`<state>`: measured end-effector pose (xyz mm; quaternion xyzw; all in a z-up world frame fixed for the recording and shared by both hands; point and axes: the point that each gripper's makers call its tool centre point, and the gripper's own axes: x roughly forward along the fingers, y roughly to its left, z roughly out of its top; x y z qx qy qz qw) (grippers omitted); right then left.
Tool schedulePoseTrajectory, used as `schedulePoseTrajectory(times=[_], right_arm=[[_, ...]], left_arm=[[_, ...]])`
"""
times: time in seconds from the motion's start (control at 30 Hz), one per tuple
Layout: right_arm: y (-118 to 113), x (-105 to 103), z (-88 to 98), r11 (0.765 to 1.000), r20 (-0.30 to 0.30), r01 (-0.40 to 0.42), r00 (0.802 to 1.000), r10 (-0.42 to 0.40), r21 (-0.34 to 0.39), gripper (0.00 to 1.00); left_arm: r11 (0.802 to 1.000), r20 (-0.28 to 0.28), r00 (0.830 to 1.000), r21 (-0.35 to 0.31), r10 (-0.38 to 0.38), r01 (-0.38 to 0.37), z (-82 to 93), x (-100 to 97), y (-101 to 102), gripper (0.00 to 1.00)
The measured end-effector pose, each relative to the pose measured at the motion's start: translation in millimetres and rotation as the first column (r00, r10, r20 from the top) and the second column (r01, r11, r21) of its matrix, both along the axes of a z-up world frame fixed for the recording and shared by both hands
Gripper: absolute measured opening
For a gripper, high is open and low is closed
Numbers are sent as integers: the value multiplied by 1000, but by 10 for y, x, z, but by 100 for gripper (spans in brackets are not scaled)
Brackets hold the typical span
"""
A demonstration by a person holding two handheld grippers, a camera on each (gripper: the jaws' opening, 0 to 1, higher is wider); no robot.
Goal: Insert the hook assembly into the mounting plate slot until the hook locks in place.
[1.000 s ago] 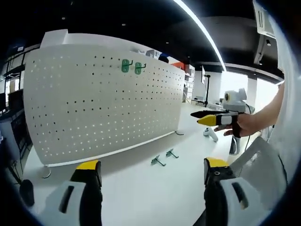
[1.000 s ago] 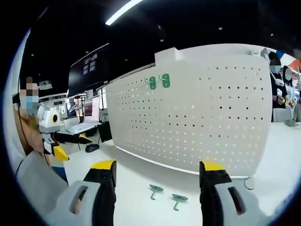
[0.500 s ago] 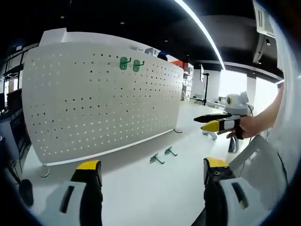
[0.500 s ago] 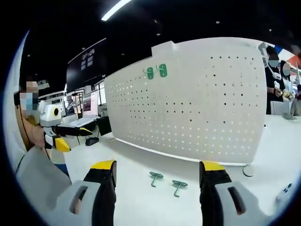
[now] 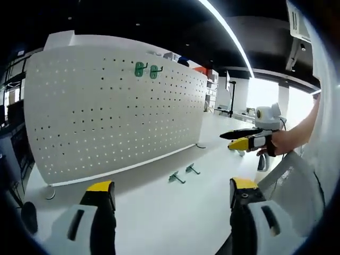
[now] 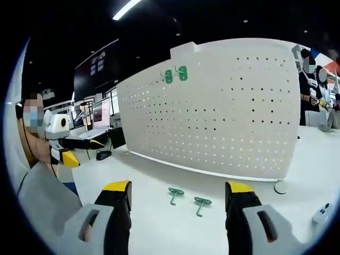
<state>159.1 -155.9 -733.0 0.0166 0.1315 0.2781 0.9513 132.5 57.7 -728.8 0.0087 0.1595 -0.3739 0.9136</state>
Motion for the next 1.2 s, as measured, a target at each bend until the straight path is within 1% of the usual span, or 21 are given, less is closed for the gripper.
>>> schedulePoseTrajectory(times=[0.17,0.4,0.8,0.97,1.13,1.2], right_arm=[[8,-2,-8,1000,-3,-2,1000,2,-2,69],[-6,-4,-4,1000,-3,3,1000,-3,-3,69],[3,-6,-56,1000,-21,-2,1000,2,-6,70],[2,-9,-62,1000,-25,-2,1000,2,-6,70],[15,-17,-84,1000,-34,-8,999,8,-16,70],[12,-20,-98,1000,-39,-8,999,7,-21,69]], left_arm=[[1000,6,1000,13,-23,23,42,24,-60,92],[999,23,998,14,-51,50,129,139,-162,91],[990,10,992,61,-124,123,89,267,-351,91],[980,-2,985,103,-171,170,57,327,-436,91],[963,-12,973,143,-230,230,36,414,-530,91],[953,-27,968,170,-248,249,-10,454,-557,91]])
